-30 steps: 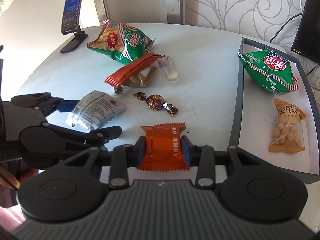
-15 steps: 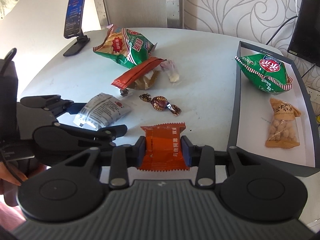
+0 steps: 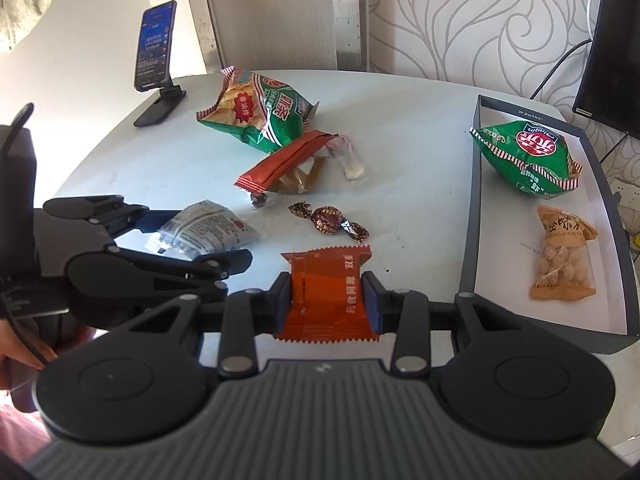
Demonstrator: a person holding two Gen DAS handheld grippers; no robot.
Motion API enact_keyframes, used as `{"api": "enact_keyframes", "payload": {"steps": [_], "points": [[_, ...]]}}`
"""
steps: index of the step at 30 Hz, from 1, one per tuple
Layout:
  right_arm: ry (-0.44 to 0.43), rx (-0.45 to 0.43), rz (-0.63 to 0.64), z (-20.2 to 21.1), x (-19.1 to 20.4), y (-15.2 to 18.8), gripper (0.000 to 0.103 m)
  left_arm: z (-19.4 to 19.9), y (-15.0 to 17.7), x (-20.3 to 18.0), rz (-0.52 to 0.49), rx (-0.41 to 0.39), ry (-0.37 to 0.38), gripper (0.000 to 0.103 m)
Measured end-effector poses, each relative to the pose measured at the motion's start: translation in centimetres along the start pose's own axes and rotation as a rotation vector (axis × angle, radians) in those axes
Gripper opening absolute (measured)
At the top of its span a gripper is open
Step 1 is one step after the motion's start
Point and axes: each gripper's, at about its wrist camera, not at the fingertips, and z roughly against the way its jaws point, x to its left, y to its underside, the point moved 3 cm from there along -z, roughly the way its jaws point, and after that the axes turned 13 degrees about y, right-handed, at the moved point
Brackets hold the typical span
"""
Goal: Organize snacks
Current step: 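Lift and carry the seed bag and orange bar toward the tray with both grippers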
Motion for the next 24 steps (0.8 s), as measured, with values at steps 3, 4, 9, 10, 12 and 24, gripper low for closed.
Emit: {"api": "enact_keyframes", "payload": {"steps": [3, 4, 9, 10, 12, 24], "points": [[-0.001, -0.005, -0.001, 0.1, 0.0, -0.1, 0.040, 0.0, 0.0, 0.0, -0.001, 0.002, -0.006, 0.074], [-0.002, -0.006, -0.002, 0.1, 0.0, -0.1, 0.040, 0.0, 0.0, 0.0, -0.002, 0.001, -0.009, 0.074], [-0.004, -0.012, 0.001, 0.3, 0.0, -0.1, 0.040, 0.0, -0.3, -0.2, -0.006, -0.002, -0.020, 0.074], [-0.003, -0.014, 0.000, 0.3, -0.1, -0.1, 0.040, 0.0, -0.4, -0.2, -0.006, -0.003, -0.021, 0.074], [-0.003, -0.018, -0.003, 0.5, -0.3, -0.1, 0.040, 0.0, -0.5, -0.4, -0.008, -0.005, -0.022, 0.074], [0.001, -0.038, -0.024, 1.6, -1.6, -0.2, 0.040, -0.2, -1.5, -1.9, -0.027, -0.007, -0.018, 0.073]]}}
